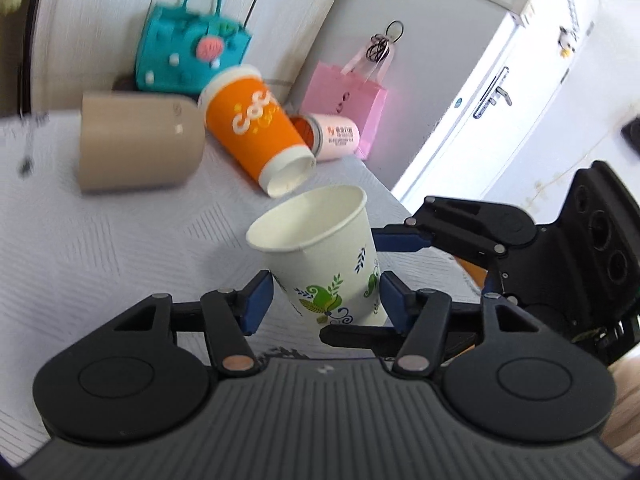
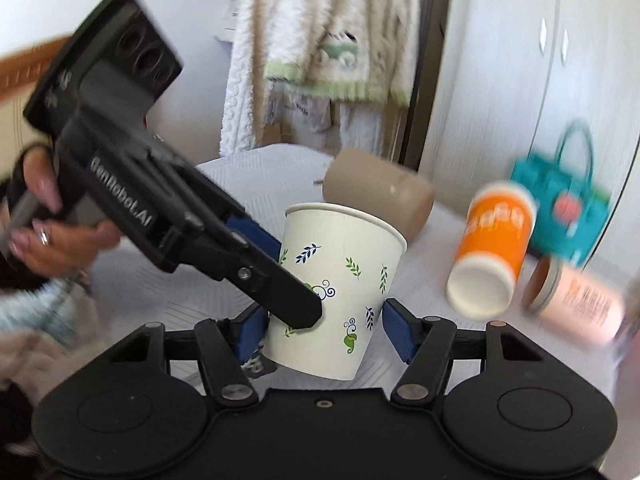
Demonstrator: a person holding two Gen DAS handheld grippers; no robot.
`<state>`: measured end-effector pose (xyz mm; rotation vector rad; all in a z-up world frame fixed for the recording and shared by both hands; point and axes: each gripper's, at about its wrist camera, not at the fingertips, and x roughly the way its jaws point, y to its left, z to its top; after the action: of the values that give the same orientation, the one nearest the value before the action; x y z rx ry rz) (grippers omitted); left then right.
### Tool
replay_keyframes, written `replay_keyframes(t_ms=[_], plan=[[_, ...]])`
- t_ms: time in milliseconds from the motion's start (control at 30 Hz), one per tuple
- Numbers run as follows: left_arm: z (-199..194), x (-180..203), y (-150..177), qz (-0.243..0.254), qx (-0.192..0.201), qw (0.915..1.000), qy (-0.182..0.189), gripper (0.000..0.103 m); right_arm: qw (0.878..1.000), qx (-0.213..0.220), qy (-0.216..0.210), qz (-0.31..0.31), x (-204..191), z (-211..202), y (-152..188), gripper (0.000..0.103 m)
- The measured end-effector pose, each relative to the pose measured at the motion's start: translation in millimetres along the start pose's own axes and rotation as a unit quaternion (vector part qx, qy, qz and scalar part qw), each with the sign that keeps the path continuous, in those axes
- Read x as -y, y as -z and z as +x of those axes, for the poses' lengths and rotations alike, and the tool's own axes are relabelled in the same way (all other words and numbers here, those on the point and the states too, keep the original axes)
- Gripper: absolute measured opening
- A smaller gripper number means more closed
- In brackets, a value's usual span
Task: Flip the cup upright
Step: 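Lower the upright white cup onto the bed with the right tool, then open the right tool and withdraw it from the white cup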
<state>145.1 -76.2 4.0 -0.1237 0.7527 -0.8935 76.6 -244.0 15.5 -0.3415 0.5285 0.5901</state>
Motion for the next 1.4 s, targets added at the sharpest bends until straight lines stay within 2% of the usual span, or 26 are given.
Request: replay_keyframes(t_ms=[133,333,533,633,867,1000,1133,1200,1300,1400], plan=[[-9.6,11.7,2.0,0.056,0.029,0.9971,-0.043,0.053,0.997,0.023,0.042,-0.062,-10.9,7.0,-1.5,0.069],[-15.4,13.2,-0.3,0.095,0.049,0.9900,-0.091,0.053,0.998,0.043,0.031,-0.030,-1.2,28.2,-7.4,0.068],[-19.8,0.6,-6.8,0.095,0.069,0.9878,-0.102,0.053,0.997,0.067,0.035,-0.019,0.6,48.5,-12.6,0.068],[-18.0,-7.9,-9.3,0.078,0.066,0.9895,-0.103,0.053,0.997,0.074,0.030,-0.016,1.8,53.6,-11.5,0.068],[-7.6,-22.6,-4.6,0.041,0.054,0.9941,-0.085,0.053,0.998,0.048,0.041,-0.028,-3.5,66.7,-8.6,0.068],[-6.1,-31.1,-3.3,0.004,0.044,0.9972,-0.060,0.057,0.998,0.032,0.047,-0.026,-3.6,68.5,-10.4,0.070],[-13.7,-27.6,2.4,0.010,0.052,0.9947,-0.088,0.063,0.998,0.026,0.055,-0.013,-3.6,61.3,-7.8,0.081],[-22.0,-27.5,7.9,0.001,0.058,0.9942,-0.091,0.070,0.998,0.027,0.059,-0.004,-3.4,54.6,-4.7,0.082],[-34.1,-26.0,14.1,-0.016,0.064,0.9930,-0.098,0.074,0.998,0.026,0.060,0.018,-0.7,43.5,-1.7,0.082],[-44.5,-17.0,19.1,-0.012,0.076,0.9895,-0.123,0.079,0.996,0.031,0.075,0.040,-0.9,30.0,1.9,0.082]])
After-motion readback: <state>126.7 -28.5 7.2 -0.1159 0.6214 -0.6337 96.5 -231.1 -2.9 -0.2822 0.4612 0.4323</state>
